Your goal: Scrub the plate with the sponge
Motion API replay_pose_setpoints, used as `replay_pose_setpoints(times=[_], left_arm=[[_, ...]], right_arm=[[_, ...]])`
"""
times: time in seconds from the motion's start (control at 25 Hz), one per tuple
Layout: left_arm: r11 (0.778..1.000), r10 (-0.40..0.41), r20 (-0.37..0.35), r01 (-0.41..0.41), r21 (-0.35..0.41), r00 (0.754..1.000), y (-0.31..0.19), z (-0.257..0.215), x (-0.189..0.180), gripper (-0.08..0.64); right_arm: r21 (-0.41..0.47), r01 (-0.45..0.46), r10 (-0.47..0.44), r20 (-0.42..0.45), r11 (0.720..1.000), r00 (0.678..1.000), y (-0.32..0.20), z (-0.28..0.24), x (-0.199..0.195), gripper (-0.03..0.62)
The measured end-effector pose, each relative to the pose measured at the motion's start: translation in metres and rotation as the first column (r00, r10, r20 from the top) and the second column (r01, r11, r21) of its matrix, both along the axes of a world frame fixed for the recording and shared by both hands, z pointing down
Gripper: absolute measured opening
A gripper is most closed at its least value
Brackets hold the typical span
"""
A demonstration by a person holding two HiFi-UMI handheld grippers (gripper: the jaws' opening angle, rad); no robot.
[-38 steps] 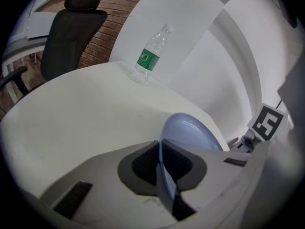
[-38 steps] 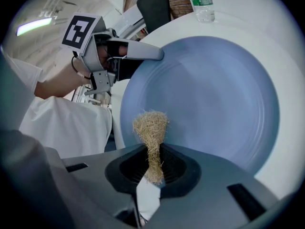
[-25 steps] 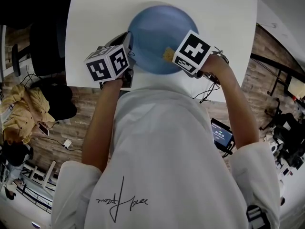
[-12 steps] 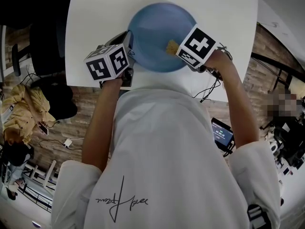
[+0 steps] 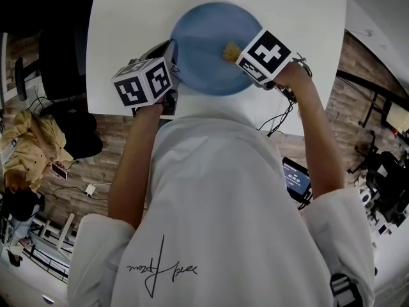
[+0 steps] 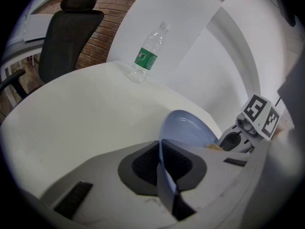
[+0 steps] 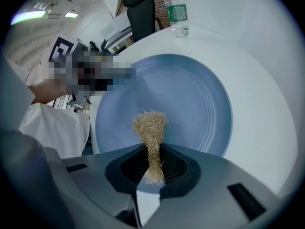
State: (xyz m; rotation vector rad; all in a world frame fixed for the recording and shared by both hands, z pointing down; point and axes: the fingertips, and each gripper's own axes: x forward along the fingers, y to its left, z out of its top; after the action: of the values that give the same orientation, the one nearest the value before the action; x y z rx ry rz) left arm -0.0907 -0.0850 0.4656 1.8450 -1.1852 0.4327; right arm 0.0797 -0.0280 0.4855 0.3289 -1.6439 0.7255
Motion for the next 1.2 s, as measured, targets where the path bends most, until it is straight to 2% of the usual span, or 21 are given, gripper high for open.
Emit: replay_pose_setpoints(times=[0.36,0.68,1.0,1.2], left_arm=[[1.000,-0.006,0.002,0.006,0.002,1.000,0.001,-0.001,0.000,0.015],[1.000,-0.009,-0.001,0.009,0.000,1.000,0.000,0.000,0.000,0.015],[1.000,-0.014,-0.001,0.014,0.005,1.000,0.000,0.000,-0.003,0.015],[1.000,-0.014,-0.001,0.014,0.001,1.000,0.001,0.000,-0.001,0.015]], right_arm=[[0.127,-0.067,0.068,-0.005,0.990,0.998,-0.027,-0.003,-0.002,0.044],[0.219,-0.110,0.113,0.001,0.969,0.994,-0.048,-0.004,-0.009,0.044],[0.296,-0.098,0.096,0.021,0.950,0.995,-0.057,-0.006,-0.026,0.044],[0.303,-0.052,0.025,0.090,0.952,0.996,-0.047,-0.007,-0.052,0.044]])
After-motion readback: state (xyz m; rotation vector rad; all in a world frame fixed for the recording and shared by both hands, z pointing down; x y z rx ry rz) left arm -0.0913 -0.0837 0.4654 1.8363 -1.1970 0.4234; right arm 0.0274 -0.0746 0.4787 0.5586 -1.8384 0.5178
